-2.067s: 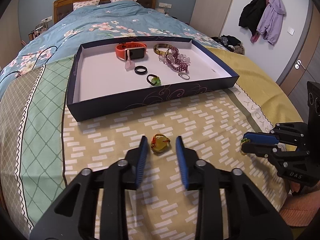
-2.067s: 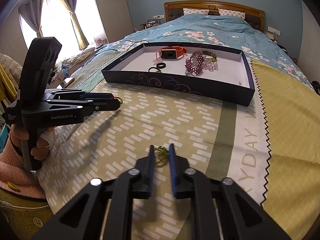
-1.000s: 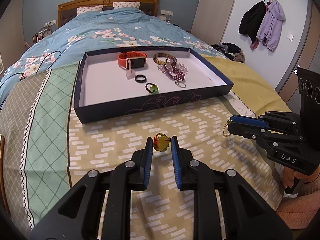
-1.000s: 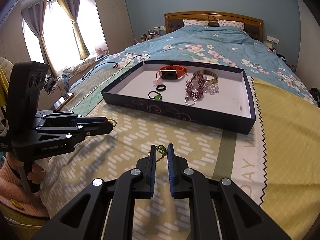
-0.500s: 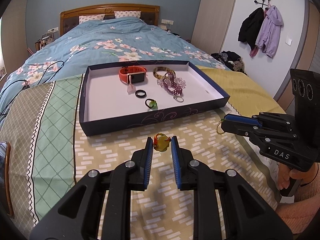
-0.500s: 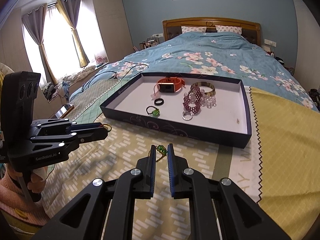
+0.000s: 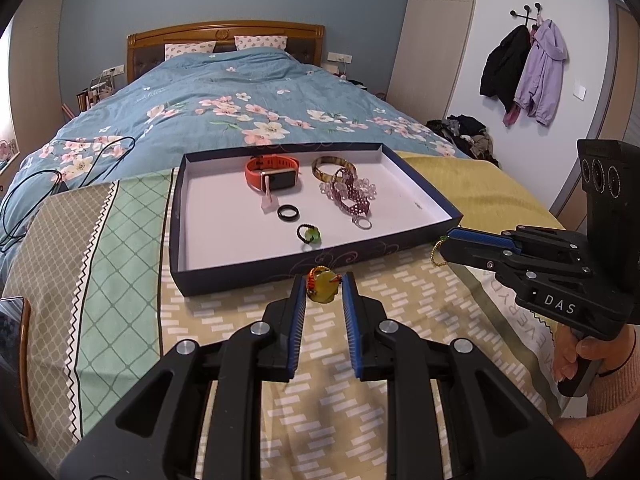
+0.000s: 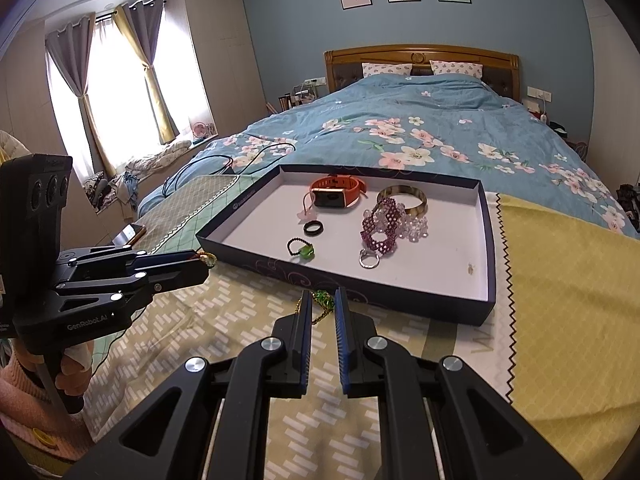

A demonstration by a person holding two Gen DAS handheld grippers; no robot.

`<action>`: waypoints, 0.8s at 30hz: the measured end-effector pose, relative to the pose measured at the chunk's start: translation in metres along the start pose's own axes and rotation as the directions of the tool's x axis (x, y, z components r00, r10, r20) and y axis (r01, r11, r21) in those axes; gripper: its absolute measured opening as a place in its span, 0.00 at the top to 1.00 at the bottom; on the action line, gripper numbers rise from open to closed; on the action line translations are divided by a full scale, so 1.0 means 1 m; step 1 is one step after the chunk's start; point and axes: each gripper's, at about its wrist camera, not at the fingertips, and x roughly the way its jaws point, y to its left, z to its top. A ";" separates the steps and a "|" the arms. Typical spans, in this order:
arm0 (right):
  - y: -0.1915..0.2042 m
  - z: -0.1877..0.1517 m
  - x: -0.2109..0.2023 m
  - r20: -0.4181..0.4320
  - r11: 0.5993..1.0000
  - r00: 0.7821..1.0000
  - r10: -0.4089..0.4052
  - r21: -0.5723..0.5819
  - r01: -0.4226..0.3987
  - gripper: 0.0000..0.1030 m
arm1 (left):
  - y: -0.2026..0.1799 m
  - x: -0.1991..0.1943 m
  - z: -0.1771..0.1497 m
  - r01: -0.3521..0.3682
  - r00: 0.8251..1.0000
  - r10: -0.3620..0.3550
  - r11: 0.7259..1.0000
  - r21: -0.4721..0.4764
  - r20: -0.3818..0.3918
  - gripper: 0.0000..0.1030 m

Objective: Organize jewelry
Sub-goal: 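Carry the amber ring and green-stone ring toward the box with both tools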

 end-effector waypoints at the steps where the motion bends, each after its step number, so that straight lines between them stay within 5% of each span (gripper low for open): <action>1: -0.001 0.001 0.000 0.003 1.000 1.000 -0.001 0.000 0.001 0.91 | 0.000 -0.001 0.001 -0.001 1.000 0.001 1.000 -0.002 0.004 0.82; 24: -0.008 0.022 0.004 0.030 1.000 1.000 -0.010 -0.010 0.010 0.91 | 0.005 -0.006 0.018 -0.026 0.998 0.026 1.000 0.000 0.051 0.82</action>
